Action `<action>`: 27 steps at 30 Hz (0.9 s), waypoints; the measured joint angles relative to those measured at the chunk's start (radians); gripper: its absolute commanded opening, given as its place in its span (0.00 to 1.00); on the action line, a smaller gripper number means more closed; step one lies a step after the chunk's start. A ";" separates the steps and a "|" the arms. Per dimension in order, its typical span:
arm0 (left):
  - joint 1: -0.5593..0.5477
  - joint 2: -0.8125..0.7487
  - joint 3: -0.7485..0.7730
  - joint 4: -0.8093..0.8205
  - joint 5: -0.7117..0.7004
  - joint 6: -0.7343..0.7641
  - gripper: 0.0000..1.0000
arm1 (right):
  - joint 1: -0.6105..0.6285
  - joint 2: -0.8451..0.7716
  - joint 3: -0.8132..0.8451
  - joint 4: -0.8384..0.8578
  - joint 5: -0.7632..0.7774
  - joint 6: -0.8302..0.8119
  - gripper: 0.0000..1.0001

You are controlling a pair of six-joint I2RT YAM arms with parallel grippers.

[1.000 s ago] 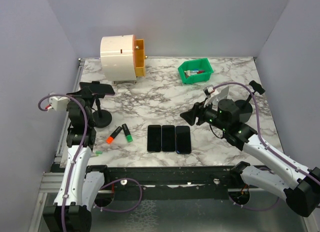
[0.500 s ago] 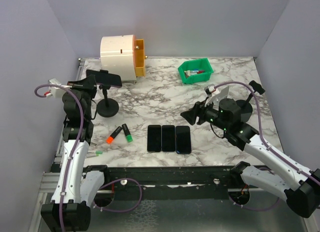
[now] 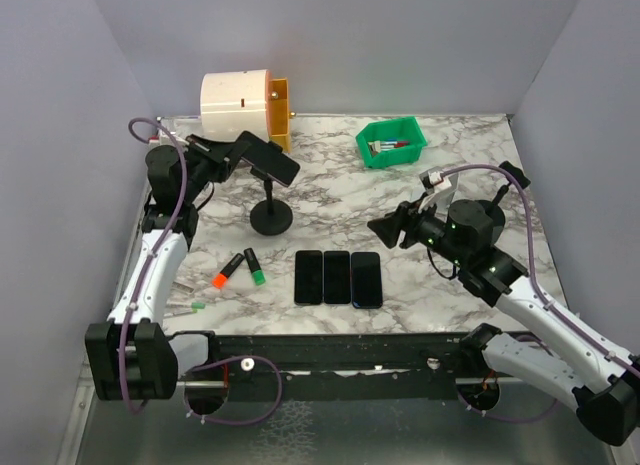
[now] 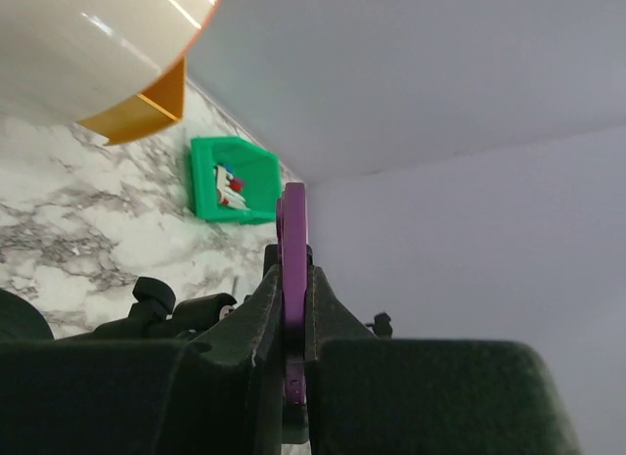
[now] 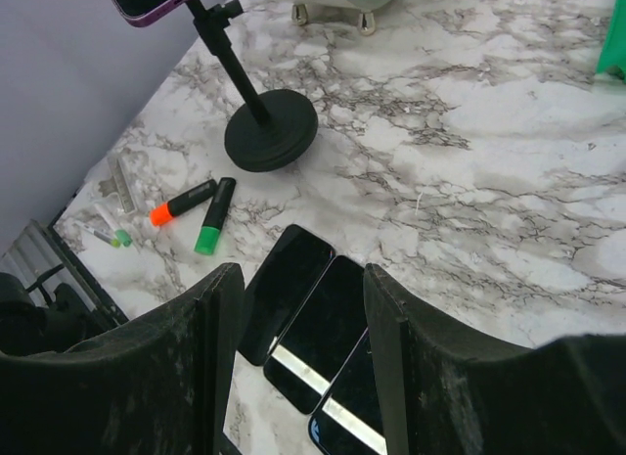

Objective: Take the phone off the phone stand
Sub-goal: Place the phone stand with the phone at the center of the board.

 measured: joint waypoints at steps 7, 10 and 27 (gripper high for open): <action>-0.007 0.177 0.131 0.116 0.215 -0.011 0.00 | 0.000 -0.039 0.000 -0.008 0.037 -0.016 0.57; -0.022 0.253 0.208 0.166 0.279 -0.007 0.00 | 0.000 -0.055 0.000 -0.013 0.052 -0.026 0.57; -0.285 0.629 0.445 0.273 0.526 0.099 0.00 | 0.000 -0.135 0.000 -0.049 0.108 -0.076 0.57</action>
